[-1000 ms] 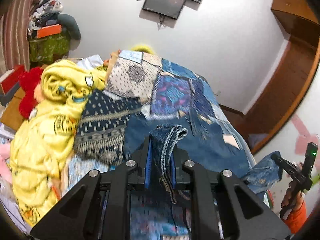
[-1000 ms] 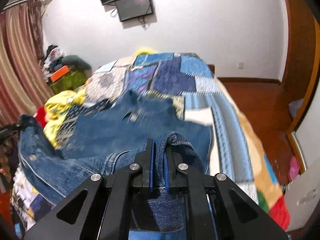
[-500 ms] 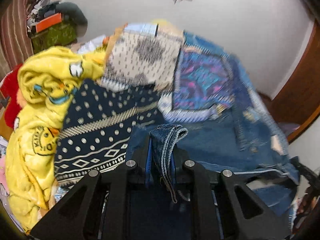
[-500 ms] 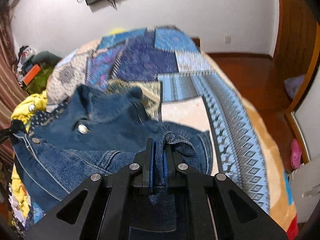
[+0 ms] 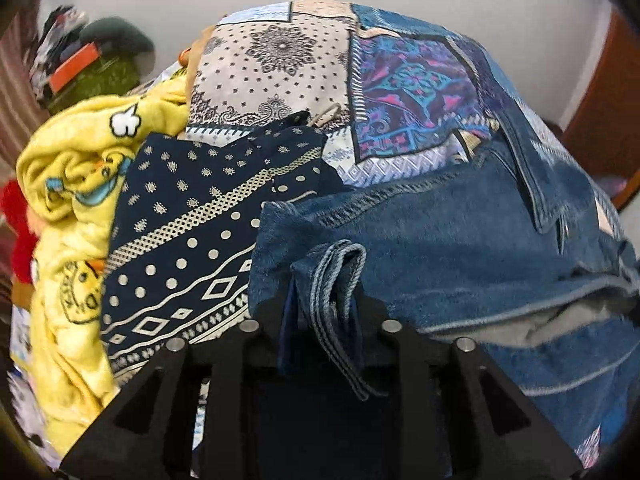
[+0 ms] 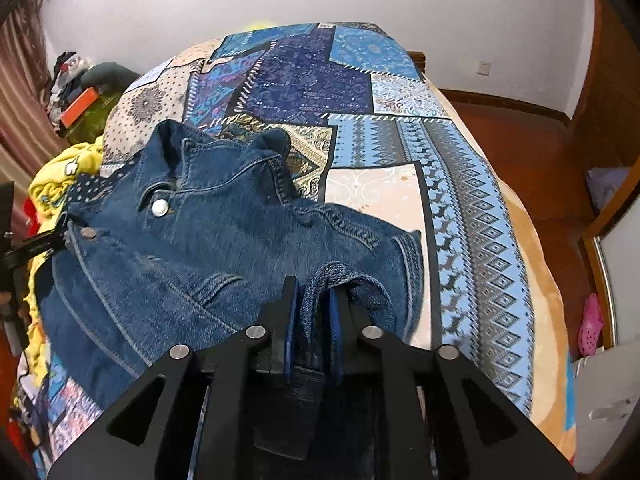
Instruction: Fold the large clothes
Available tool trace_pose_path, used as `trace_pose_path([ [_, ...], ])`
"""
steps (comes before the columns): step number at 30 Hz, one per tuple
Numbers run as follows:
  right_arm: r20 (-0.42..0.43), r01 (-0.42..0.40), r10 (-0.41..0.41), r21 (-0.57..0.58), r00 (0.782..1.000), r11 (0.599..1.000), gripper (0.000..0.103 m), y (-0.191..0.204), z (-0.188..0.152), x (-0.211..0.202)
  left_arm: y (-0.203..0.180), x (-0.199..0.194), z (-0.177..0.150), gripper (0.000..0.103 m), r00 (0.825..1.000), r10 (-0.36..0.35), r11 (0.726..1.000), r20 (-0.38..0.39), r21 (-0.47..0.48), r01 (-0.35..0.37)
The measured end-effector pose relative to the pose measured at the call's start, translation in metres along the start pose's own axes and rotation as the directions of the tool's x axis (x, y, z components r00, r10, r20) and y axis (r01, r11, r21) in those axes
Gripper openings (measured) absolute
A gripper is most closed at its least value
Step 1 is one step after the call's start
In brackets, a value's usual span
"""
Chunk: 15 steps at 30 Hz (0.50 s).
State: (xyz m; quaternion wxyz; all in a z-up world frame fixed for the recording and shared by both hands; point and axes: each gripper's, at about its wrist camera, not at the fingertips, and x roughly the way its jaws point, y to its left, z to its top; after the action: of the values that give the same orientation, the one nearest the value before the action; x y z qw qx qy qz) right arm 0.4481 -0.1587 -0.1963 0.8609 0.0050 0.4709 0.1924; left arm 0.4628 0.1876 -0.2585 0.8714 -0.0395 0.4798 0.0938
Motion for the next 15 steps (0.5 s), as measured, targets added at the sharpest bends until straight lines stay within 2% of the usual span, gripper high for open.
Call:
trace_pose_path([
  [2,0.02,0.05,-0.05,0.006,0.999,0.999,0.039,-0.007,-0.001,-0.016,-0.003,-0.007,-0.003,0.034,1.0,0.01,0.999,-0.01,0.036,-0.01],
  [3,0.039,0.084,-0.084,0.008,0.996,0.996,0.054,-0.01,0.0,-0.022,-0.004,-0.01,-0.004,0.037,1.0,0.017,0.999,-0.011,0.048,-0.016],
  [4,0.065,0.12,-0.121,0.017,0.991,0.993,0.059,-0.014,-0.001,-0.03,-0.005,-0.015,-0.005,0.043,1.0,0.024,0.998,-0.009,0.059,-0.024],
  [6,0.116,0.178,-0.182,0.04,0.977,0.983,0.06,-0.024,-0.003,-0.054,-0.005,-0.031,-0.007,0.05,1.0,0.013,0.998,0.016,0.066,-0.014],
  [8,0.134,0.171,-0.175,0.04,0.975,0.984,0.06,-0.029,-0.006,-0.072,-0.005,-0.053,-0.007,0.062,0.998,-0.014,0.998,0.055,0.057,0.011],
  [11,0.16,0.161,-0.164,0.031,0.973,0.987,0.06,-0.026,-0.013,-0.099,-0.006,-0.091,-0.008,0.071,0.99,-0.044,0.998,0.131,0.045,0.038],
  [14,0.173,0.146,-0.145,0.009,0.974,0.989,0.063,-0.014,-0.019,-0.109,-0.011,-0.118,-0.014,0.077,0.982,-0.07,0.996,0.173,0.064,0.06],
  [15,0.173,0.136,-0.135,0.004,0.976,0.991,0.066,-0.009,-0.021,-0.11,-0.013,-0.123,-0.018,0.077,0.982,-0.075,0.995,0.175,0.077,0.062],
])
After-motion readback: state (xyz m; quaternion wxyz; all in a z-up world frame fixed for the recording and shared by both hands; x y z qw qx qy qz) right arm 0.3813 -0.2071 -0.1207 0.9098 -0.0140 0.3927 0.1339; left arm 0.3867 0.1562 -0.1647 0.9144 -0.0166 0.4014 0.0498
